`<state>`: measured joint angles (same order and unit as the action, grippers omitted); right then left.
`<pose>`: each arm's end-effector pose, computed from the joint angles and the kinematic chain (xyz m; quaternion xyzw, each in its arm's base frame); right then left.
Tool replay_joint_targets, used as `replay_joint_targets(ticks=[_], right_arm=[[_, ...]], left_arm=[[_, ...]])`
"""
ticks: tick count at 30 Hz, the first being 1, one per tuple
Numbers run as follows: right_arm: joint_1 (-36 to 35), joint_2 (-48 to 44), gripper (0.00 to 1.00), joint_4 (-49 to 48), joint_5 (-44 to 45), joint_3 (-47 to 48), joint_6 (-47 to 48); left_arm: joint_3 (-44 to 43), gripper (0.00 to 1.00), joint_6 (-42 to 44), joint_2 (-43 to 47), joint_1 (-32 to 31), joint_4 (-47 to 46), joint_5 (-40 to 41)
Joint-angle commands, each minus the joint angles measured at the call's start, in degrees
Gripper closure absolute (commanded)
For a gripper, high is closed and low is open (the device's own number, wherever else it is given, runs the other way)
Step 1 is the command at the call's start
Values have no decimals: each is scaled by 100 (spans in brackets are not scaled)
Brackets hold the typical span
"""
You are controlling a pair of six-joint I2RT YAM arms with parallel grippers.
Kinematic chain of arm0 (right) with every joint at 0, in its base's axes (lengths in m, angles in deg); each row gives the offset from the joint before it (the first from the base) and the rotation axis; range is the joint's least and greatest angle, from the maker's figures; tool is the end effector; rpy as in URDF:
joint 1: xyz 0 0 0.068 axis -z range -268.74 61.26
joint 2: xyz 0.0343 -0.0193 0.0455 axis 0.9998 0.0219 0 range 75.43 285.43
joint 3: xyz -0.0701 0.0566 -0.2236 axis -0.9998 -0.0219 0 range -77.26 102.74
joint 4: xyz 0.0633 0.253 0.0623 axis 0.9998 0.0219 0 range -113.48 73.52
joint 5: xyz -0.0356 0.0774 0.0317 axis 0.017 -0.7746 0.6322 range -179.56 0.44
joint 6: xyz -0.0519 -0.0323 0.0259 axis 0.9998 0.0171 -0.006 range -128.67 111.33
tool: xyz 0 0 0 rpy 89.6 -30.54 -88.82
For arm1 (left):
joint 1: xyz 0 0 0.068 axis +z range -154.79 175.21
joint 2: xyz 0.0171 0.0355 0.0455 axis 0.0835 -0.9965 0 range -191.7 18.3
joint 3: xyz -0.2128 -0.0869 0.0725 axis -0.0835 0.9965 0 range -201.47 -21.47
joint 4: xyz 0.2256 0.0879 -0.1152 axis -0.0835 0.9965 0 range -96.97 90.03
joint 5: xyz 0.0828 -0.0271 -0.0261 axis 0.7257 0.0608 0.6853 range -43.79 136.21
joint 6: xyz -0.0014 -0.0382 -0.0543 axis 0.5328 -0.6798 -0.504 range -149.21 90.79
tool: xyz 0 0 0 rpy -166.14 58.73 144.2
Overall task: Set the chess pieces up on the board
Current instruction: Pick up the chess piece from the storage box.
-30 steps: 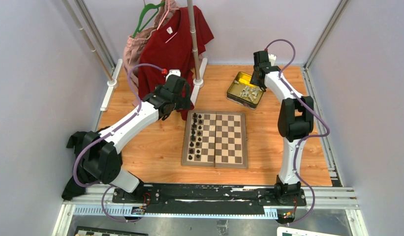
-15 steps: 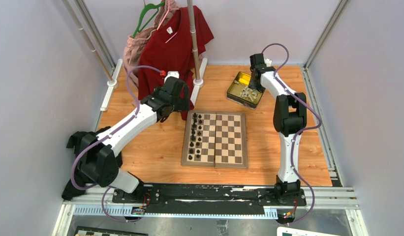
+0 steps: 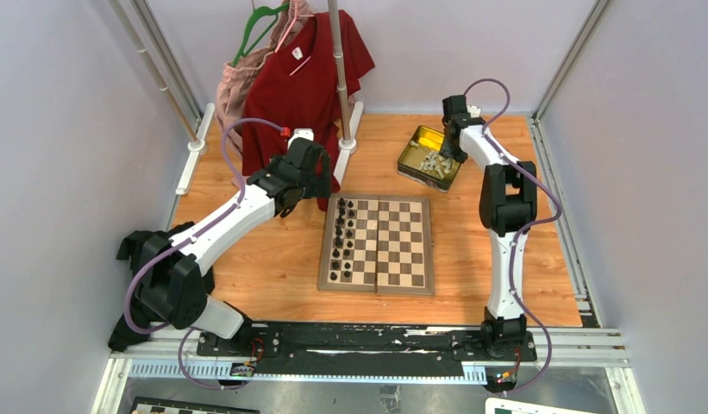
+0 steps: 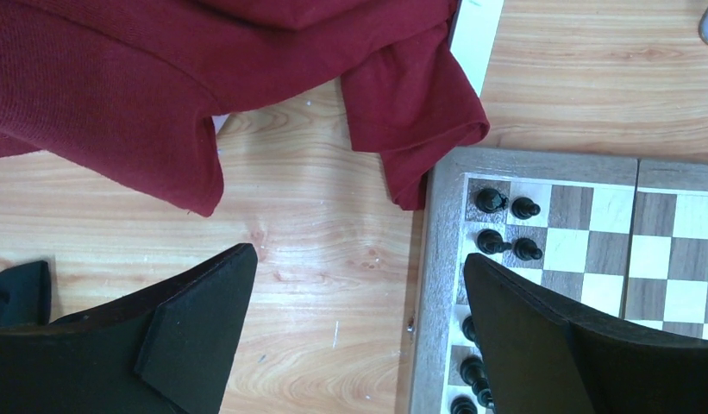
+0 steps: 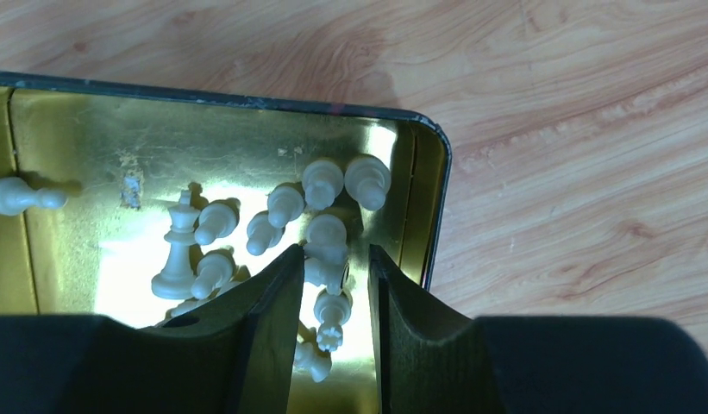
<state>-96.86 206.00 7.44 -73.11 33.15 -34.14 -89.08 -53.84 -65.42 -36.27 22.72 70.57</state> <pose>0.5029 0.0566 0.1617 0.1879 0.9153 -0.0339 0.3547 0.3000 -0.1583 0.2434 -0.0251 0.9088 -0.0004 0.4165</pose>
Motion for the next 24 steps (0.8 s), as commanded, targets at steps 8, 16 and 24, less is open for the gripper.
replay_joint_targets(ticks=[8,16,24], right_arm=[[194,343,79,81,-114,376,66],[175,89,91,-15,-217,342,363],[36,-402,100,-113,-450,316,723]], left_arm=[[39,5,36,42,-16,-148,-11],[65,5,37,44,-16,-126,-28],[159,5,40,243,-16,-154,84]])
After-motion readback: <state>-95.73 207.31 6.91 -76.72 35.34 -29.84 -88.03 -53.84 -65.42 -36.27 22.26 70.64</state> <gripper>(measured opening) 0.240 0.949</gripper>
